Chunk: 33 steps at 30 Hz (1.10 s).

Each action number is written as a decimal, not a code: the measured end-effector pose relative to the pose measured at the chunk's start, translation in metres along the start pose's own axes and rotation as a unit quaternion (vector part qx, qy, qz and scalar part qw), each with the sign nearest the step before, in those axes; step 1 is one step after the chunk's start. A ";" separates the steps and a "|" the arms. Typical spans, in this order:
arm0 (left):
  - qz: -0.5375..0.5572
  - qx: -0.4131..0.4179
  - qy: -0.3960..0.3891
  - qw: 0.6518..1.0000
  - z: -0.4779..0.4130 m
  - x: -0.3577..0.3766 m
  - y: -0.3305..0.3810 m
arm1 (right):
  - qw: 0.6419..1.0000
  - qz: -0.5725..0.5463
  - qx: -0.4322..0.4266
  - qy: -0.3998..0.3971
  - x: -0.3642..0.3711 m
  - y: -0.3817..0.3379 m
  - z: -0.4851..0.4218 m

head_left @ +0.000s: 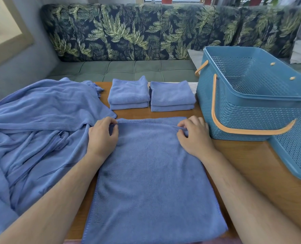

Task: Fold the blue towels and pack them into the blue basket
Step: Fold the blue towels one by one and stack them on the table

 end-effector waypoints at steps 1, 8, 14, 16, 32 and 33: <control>-0.001 -0.004 -0.001 1.000 0.000 0.000 0.000 | 1.000 0.000 -0.004 0.004 -0.001 0.000 0.000; -0.007 -0.005 0.000 1.000 -0.002 0.001 0.000 | 0.996 -0.047 -0.035 0.070 -0.018 -0.011 0.002; 0.003 -0.009 0.002 1.000 -0.002 0.000 -0.001 | 0.995 -0.033 -0.039 0.085 -0.018 -0.007 0.000; 0.004 -0.013 0.001 1.000 -0.003 0.000 -0.004 | 0.995 -0.041 -0.030 0.083 -0.016 -0.003 0.000; 0.028 -0.065 0.022 0.997 -0.016 -0.001 -0.020 | 0.997 -0.073 0.015 -0.003 0.006 0.007 -0.035; 0.003 -0.053 0.021 0.998 -0.017 0.001 -0.021 | 0.998 -0.067 0.019 -0.006 0.008 0.007 -0.036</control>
Point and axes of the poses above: each hand's wrist, its own z-axis away from the middle knuckle, its own x-axis out of the palm, y = z × x, the point moved 9 cm from there along -z, towards the middle knuckle, and after that the axes turned 6 degrees about z, right-handed, at the moved point
